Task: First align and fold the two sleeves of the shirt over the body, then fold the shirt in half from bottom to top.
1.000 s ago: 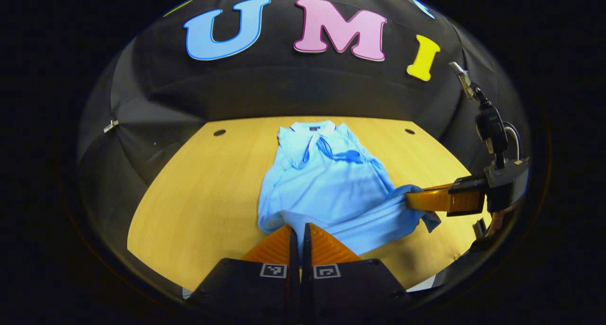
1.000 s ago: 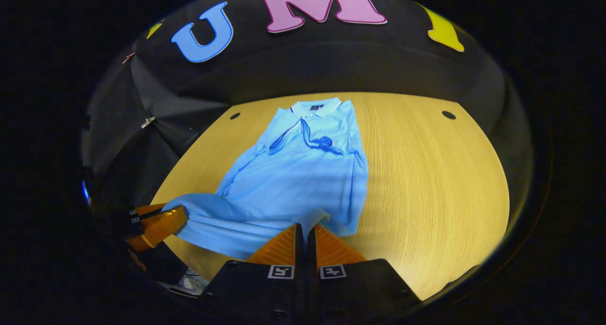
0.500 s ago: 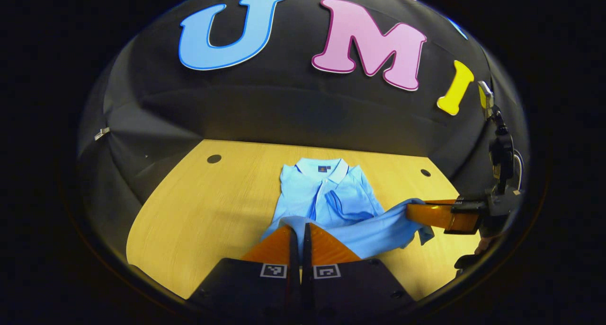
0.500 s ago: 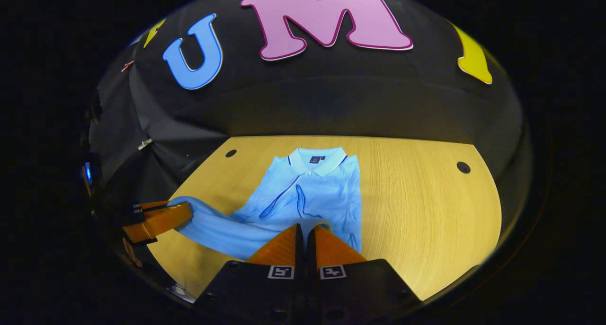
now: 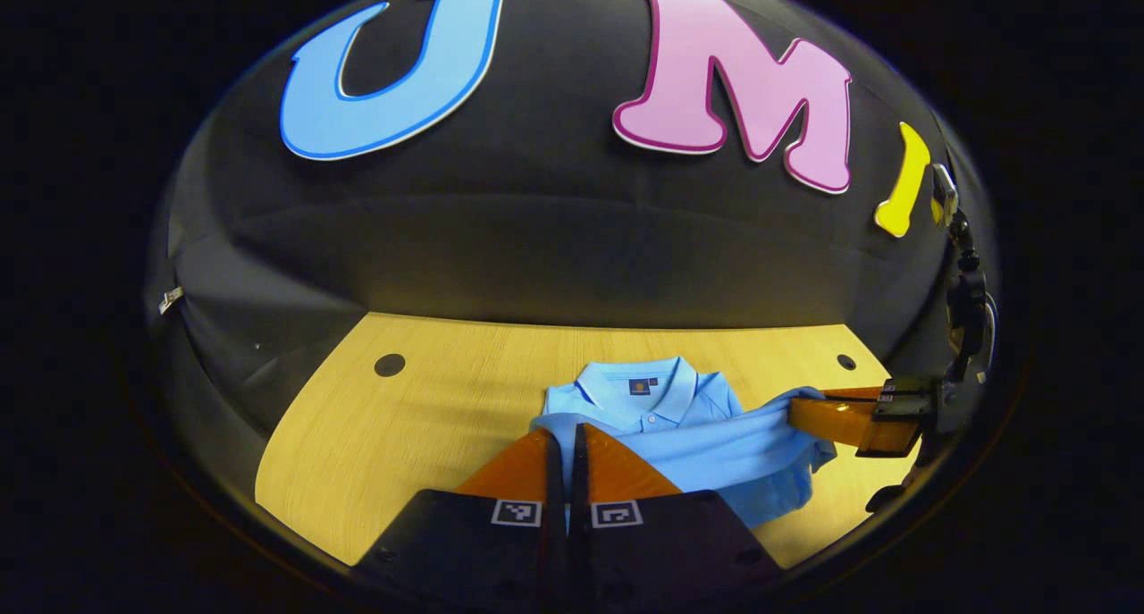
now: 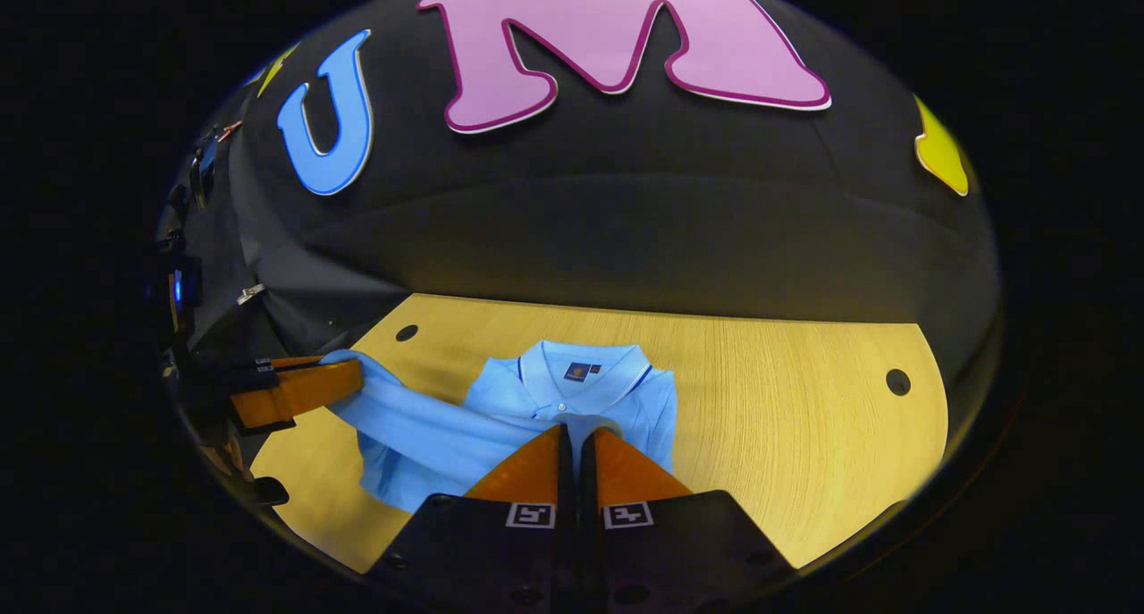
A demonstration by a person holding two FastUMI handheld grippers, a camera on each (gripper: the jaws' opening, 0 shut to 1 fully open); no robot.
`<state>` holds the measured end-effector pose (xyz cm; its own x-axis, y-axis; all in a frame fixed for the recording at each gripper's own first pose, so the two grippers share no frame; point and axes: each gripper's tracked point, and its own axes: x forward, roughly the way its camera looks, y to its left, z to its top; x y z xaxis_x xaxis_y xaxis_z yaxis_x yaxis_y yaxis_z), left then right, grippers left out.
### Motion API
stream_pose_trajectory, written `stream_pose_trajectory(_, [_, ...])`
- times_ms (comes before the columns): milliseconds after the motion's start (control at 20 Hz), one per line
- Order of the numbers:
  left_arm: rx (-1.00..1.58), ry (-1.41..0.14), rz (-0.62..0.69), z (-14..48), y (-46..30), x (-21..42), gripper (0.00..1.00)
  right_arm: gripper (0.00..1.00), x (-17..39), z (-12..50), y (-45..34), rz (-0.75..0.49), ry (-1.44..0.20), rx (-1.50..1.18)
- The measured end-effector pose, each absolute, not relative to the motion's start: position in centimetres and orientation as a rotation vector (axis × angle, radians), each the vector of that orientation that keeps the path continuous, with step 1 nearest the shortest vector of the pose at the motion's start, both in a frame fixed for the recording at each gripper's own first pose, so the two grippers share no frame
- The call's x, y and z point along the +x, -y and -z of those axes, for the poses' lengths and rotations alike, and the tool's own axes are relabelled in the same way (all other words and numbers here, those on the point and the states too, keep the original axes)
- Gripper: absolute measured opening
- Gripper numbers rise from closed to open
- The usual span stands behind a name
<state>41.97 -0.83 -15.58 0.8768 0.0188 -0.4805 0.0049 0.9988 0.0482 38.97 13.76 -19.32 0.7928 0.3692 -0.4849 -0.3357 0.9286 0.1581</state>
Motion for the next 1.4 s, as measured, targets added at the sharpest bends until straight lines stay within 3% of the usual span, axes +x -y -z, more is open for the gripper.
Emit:
stream_pose_trajectory(300, [0.045, -0.468, 0.063, 17.1, 1.4, 50.6, 0.06, 0.05, 46.6, 21.5, -13.1, -0.317, -0.51, 0.052])
stream_pose_trajectory(350, [0.037, -0.467, 0.075, 17.7, 1.5, 52.1, 0.1, 0.05, 47.7, 21.9, -12.9, -0.304, -0.509, 0.05])
stream_pose_trajectory(400, [0.046, -0.462, 0.08, 18.6, 1.1, 53.1, 0.06, 0.05, 48.9, 22.1, -12.7, -0.292, -0.505, 0.051])
stream_pose_trajectory(550, [0.116, -0.453, 0.11, 20.8, 1.1, 56.4, 0.06, 0.05, 53.1, 22.7, -12.9, -0.256, -0.479, 0.085])
stream_pose_trajectory(900, [0.155, -0.487, 0.11, 24.4, 1.0, 58.4, 0.07, 0.05, 53.5, 25.8, -12.8, -0.223, -0.531, 0.032])
stream_pose_trajectory(950, [0.153, -0.49, 0.104, 24.3, 1.3, 58.2, 0.2, 0.07, 53.4, 26.0, -12.8, -0.232, -0.54, 0.028])
stream_pose_trajectory(1000, [0.143, -0.487, 0.111, 23.9, 1.7, 58.0, 0.24, 0.08, 53.0, 25.8, -12.7, -0.235, -0.54, 0.033])
stream_pose_trajectory(1050, [0.118, -0.491, 0.145, 23.5, 2.5, 57.5, 0.43, 0.17, 52.4, 25.2, -12.9, -0.236, -0.52, 0.05])
stream_pose_trajectory(1200, [0.101, -0.408, 0.114, 20.2, 2.4, 55.5, 1.0, 0.75, 50.2, 23.0, -12.9, -0.258, -0.463, 0.075])
stream_pose_trajectory(1250, [0.101, -0.385, 0.115, 19.1, 2.6, 54.7, 0.97, 0.95, 49.3, 22.1, -12.3, -0.253, -0.446, 0.055])
stream_pose_trajectory(1400, [0.101, -0.307, 0.117, 14.8, 3.0, 50.8, 0.98, 0.98, 46.6, 18.5, -10.7, -0.229, -0.37, 0.001])
